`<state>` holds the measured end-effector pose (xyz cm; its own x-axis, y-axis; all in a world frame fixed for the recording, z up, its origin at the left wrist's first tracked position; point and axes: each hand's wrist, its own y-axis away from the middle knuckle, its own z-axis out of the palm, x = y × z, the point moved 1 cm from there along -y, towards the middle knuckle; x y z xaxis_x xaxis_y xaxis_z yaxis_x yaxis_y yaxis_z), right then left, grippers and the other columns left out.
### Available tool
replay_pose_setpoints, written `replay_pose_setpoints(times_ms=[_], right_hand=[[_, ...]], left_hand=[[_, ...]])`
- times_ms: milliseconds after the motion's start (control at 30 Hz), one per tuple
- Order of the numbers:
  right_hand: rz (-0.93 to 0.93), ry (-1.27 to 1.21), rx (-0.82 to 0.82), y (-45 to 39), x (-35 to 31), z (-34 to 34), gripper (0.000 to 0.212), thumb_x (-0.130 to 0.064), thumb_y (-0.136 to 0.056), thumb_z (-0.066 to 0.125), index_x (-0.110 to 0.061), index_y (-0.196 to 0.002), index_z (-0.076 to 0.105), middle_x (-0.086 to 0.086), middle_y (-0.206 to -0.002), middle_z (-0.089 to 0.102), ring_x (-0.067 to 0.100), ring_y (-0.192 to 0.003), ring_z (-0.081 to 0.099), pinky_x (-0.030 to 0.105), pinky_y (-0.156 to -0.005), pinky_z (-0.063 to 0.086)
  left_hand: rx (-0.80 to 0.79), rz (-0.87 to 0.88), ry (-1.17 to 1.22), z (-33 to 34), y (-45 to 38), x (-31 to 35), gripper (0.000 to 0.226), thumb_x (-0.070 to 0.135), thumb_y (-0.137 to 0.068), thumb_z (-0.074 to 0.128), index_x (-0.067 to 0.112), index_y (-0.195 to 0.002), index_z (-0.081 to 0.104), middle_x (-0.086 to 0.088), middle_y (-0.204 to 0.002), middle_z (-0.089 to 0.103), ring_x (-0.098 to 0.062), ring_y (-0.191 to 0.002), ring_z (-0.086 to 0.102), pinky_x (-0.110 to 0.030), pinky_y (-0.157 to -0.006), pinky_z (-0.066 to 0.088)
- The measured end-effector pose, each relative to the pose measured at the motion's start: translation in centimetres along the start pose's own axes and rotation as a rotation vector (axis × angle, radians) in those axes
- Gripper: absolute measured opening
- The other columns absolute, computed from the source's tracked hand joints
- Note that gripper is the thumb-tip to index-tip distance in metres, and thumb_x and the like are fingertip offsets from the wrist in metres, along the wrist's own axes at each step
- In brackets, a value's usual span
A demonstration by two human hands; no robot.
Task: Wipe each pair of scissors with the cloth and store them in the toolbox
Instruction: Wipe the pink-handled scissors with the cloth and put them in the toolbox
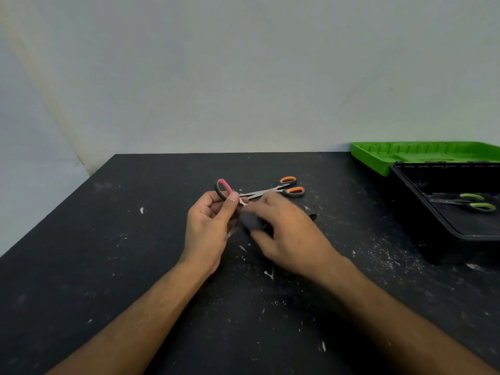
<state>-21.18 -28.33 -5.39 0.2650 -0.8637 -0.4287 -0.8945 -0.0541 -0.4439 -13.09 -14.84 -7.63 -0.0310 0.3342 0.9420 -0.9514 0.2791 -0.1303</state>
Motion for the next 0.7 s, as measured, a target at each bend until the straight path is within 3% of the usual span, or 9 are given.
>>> replay_pose_setpoints(times_ms=[67, 133, 233, 333, 533, 600, 700], right_hand=[[0.065, 0.046, 0.058, -0.3, 0.1, -0.2, 0.029, -0.021, -0.091, 0.064, -0.023, -0.119, 0.068, 0.0, -0.098, 0.052, 0.018, -0.091, 0.054, 0.038, -0.078, 0.05], [0.002, -0.02, 0.043, 0.0, -1.1, 0.3, 0.025, -0.02, -0.089, 0.063, -0.021, -0.114, 0.069, 0.0, -0.098, 0.053, 0.019, -0.09, 0.056, 0.041, -0.078, 0.052], [-0.098, -0.14, -0.101, 1.1, -2.5, 1.0, 0.028, -0.022, -0.088, 0.06, -0.022, -0.114, 0.07, -0.002, -0.102, 0.056, 0.018, -0.096, 0.058, 0.04, -0.082, 0.052], [-0.129, -0.074, -0.183, 1.1, -1.3, 0.1, 0.028, -0.021, -0.087, 0.062, -0.024, -0.113, 0.072, -0.003, -0.099, 0.056, 0.015, -0.093, 0.058, 0.04, -0.079, 0.052], [-0.002, -0.085, 0.184, -0.2, 1.3, -3.0, 0.025, -0.02, -0.082, 0.065, -0.02, -0.105, 0.076, 0.0, -0.092, 0.066, 0.018, -0.087, 0.064, 0.043, -0.079, 0.053], [0.002, -0.074, 0.209, -0.5, 1.6, -3.3, 0.025, -0.021, -0.085, 0.067, -0.021, -0.108, 0.076, -0.002, -0.095, 0.067, 0.017, -0.09, 0.065, 0.045, -0.079, 0.054], [-0.066, 0.013, 0.098, -1.5, 1.2, -2.5, 0.03, -0.023, -0.088, 0.068, -0.024, -0.118, 0.073, -0.003, -0.104, 0.063, 0.017, -0.096, 0.063, 0.046, -0.079, 0.055]], left_hand=[[0.0, 0.019, -0.014, 0.2, 0.0, 0.0, 0.008, 0.012, -0.1, 0.062, 0.005, -0.1, 0.067, -0.004, -0.081, 0.079, -0.013, -0.075, 0.074, -0.027, -0.072, 0.061], [0.005, 0.034, -0.001, 0.2, -0.1, 0.1, 0.008, 0.011, -0.099, 0.062, 0.006, -0.098, 0.068, -0.007, -0.083, 0.079, -0.015, -0.076, 0.074, -0.027, -0.072, 0.062], [0.055, 0.037, -0.026, -0.5, -0.5, 0.6, 0.01, 0.013, -0.1, 0.062, 0.009, -0.093, 0.068, -0.008, -0.08, 0.076, -0.015, -0.071, 0.073, -0.026, -0.068, 0.062], [0.084, 0.041, -0.067, -0.9, -0.7, 0.8, 0.013, 0.017, -0.1, 0.063, 0.012, -0.09, 0.07, -0.01, -0.081, 0.077, -0.018, -0.073, 0.073, -0.026, -0.066, 0.061], [0.076, 0.023, -0.042, -0.3, -0.4, 0.8, 0.01, 0.011, -0.1, 0.063, 0.008, -0.092, 0.067, -0.003, -0.075, 0.078, -0.011, -0.07, 0.076, -0.021, -0.067, 0.06], [0.063, 0.009, -0.033, -0.2, -0.2, 0.8, 0.009, 0.012, -0.1, 0.063, 0.006, -0.093, 0.067, -0.005, -0.078, 0.079, -0.014, -0.074, 0.078, -0.023, -0.069, 0.061], [0.046, -0.004, -0.034, 0.1, 0.0, 0.8, 0.01, 0.011, -0.1, 0.063, 0.006, -0.093, 0.068, -0.005, -0.078, 0.079, -0.014, -0.072, 0.077, -0.024, -0.068, 0.062]])
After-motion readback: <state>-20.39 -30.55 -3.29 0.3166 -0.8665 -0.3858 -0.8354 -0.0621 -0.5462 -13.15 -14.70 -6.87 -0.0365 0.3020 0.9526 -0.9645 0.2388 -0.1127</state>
